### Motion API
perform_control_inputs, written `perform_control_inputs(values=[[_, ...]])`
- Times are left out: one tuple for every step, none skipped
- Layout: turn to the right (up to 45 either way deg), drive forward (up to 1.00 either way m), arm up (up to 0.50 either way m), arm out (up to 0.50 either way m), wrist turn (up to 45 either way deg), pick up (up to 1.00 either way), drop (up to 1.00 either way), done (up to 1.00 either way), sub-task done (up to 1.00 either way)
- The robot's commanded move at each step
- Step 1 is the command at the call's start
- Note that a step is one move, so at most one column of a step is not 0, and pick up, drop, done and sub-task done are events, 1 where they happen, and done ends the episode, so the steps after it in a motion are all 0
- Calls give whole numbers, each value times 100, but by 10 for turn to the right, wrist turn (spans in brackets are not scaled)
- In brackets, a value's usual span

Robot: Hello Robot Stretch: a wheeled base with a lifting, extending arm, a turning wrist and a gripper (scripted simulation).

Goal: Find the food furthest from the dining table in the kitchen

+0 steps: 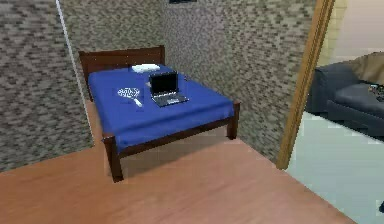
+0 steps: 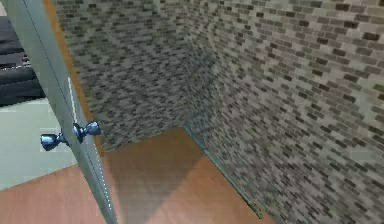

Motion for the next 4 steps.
perform_control_inputs(values=[[-30,0,0,0,0,0,0,0,0],[0,30,0,0,0,0,0,0,0],[240,0,0,0,0,0,0,0,0],[0,45,0,0,0,0,0,0,0]])
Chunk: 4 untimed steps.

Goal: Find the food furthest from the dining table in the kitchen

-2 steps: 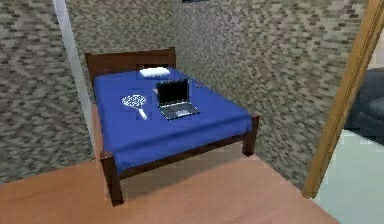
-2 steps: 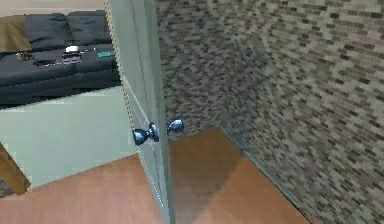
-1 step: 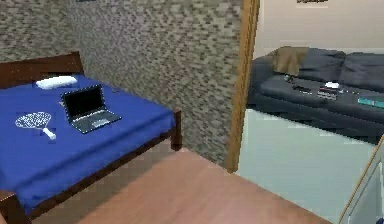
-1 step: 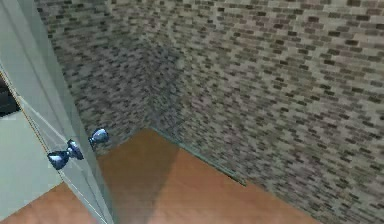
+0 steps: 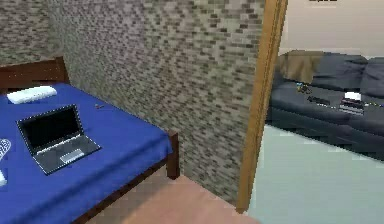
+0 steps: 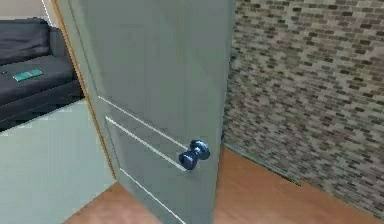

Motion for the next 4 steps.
perform_control_inputs(values=[[0,15,0,0,0,0,0,0,0],[360,0,0,0,0,0,0,0,0],[0,35,0,0,0,0,0,0,0],[180,0,0,0,0,0,0,0,0]])
